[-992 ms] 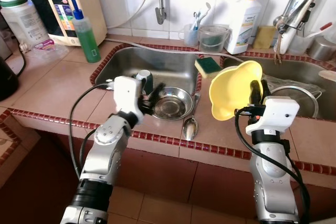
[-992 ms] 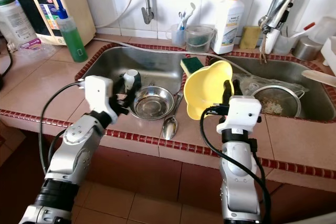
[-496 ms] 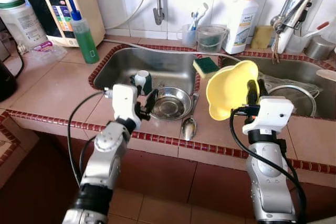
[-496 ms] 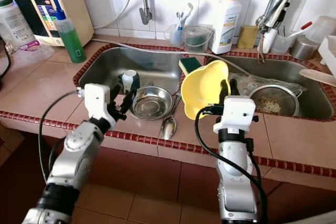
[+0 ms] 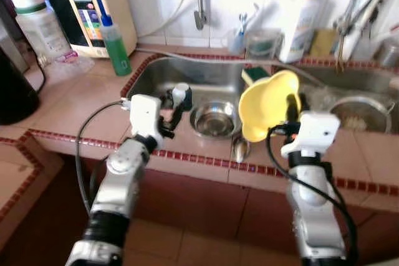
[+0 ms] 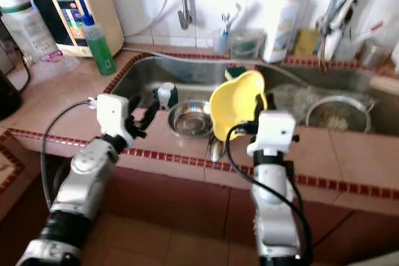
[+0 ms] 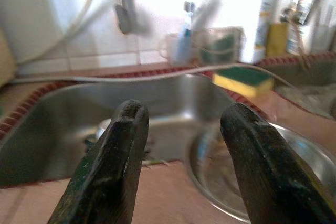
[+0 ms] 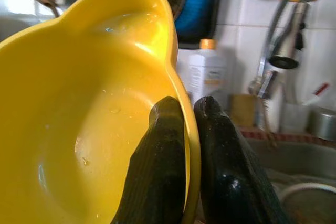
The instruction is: Kitchen organization
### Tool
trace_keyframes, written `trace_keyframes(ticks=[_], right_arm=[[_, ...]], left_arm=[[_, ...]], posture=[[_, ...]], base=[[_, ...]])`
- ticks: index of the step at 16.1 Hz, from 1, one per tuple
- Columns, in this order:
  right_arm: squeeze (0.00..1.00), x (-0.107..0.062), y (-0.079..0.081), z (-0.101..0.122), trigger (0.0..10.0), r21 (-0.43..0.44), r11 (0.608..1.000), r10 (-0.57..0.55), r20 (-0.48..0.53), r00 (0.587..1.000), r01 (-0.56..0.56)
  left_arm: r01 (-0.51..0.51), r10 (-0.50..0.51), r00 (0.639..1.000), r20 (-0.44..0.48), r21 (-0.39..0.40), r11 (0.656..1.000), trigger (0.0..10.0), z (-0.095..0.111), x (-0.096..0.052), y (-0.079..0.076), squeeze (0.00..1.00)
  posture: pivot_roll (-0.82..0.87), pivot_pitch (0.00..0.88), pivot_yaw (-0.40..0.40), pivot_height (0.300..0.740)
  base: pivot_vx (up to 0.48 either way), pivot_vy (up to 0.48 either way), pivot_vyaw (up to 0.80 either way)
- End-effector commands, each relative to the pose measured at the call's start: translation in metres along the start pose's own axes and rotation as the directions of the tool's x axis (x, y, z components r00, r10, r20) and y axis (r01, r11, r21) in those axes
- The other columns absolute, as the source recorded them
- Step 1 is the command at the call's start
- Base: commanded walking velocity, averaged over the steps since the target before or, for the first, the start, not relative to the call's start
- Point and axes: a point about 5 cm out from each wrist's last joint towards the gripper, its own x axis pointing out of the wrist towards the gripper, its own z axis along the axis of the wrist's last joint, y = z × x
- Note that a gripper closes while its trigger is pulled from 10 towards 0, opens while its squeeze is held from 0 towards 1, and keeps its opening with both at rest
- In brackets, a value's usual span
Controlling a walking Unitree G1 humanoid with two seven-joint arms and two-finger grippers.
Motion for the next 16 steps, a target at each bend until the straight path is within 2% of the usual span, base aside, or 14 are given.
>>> trace_keyframes(ticks=[1, 3, 7, 10, 16], right_arm=[[0.0, 0.0019, 0.0032, 0.0035, 10.0, 0.003, 1.0, 0.011, 0.015, 1.0, -0.011], [0.0, 0.003, 0.0035, 0.0032, 10.0, -0.001, 1.0, 0.012, 0.014, 1.0, -0.012], [0.0, 0.0038, 0.0043, 0.0042, 10.0, -0.006, 1.0, 0.023, 0.019, 1.0, -0.023], [0.0, 0.0028, 0.0046, 0.0043, 10.0, -0.011, 0.999, 0.032, 0.019, 0.999, -0.032], [0.0, 0.0039, 0.0045, 0.0064, 10.0, -0.023, 0.999, 0.043, 0.031, 0.999, -0.043]], left_arm=[[0.002, -0.002, 1.0, 0.003, 0.016, 1.0, 10.0, 0.0019, 0.0, 0.004, 0.0], [0.011, -0.011, 1.0, 0.001, 0.01, 1.0, 10.0, 0.0014, 0.0006, 0.0024, 0.0], [0.025, -0.025, 1.0, -0.013, -0.002, 1.0, 10.0, -0.0004, 0.0018, -0.0012, 0.0], [0.085, -0.085, 0.996, 0.018, -0.001, 0.996, 10.0, 0.0039, 0.002, -0.0057, 0.0], [0.116, -0.116, 0.993, 0.029, -0.014, 0.993, 10.0, 0.0079, 0.0044, -0.0046, 0.0]], posture=[[-0.22, 0.015, 0.089, 0.74], [-0.22, 0.015, 0.087, 0.74], [-0.23, 0.011, 0.082, 0.74], [-0.23, 0.009, 0.079, 0.74], [-0.24, 0.0, 0.081, 0.74]], base=[[0.0, 0.0, 0.0], [0.0, 0.246, 0.0], [0.0, 0.0, 0.0], [0.0, 0.0, 0.0], [0.0, 0.0, 0.0]])
